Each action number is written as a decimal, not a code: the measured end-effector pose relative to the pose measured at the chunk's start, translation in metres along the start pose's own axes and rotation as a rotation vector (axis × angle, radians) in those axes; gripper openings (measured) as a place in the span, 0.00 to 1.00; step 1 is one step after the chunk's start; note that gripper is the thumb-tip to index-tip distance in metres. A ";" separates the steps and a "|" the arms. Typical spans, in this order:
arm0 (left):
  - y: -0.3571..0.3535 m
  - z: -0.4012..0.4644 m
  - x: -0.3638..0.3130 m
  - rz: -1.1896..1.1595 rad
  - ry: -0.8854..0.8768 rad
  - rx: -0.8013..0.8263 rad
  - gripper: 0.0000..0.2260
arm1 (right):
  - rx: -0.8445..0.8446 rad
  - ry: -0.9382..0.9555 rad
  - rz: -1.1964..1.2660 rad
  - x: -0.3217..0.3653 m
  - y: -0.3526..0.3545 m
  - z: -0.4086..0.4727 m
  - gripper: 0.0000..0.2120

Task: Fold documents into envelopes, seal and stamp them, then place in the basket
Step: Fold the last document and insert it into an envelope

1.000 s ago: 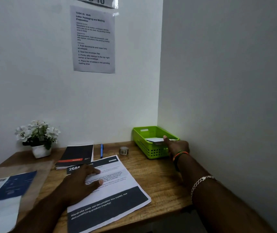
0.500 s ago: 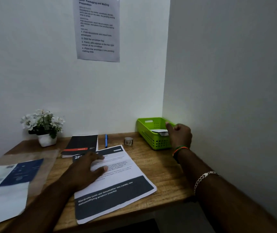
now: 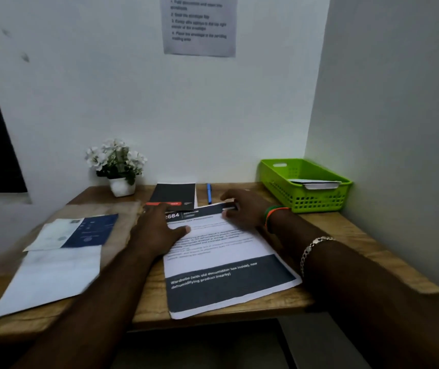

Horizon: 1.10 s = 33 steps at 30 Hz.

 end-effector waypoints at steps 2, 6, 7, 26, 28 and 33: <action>-0.001 0.000 0.002 0.010 0.017 -0.010 0.30 | 0.005 0.006 -0.055 -0.001 -0.008 0.009 0.24; 0.001 0.003 0.006 0.090 0.070 -0.032 0.39 | 0.038 0.024 -0.054 -0.006 -0.019 0.017 0.26; 0.002 0.004 0.007 0.100 0.082 -0.018 0.40 | 0.019 0.033 -0.032 -0.007 -0.018 0.017 0.26; 0.018 0.033 -0.021 -0.077 0.013 -0.027 0.45 | -0.248 0.185 0.454 0.000 0.035 0.007 0.09; 0.026 0.042 -0.029 -0.025 -0.077 -0.113 0.28 | -0.235 0.192 0.481 0.000 0.034 0.007 0.09; 0.022 0.043 -0.025 -0.079 -0.168 -0.111 0.07 | -0.119 0.191 0.394 -0.002 0.031 0.006 0.06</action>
Point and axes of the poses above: each hand's wrist, its own z-axis towards the middle knuckle, its own y-axis out of the back of the hand, x = y × z, the point moved 5 cm from there along z, towards the middle knuckle, and after that the axes turned 6 degrees about -y, right-handed, at the moved point
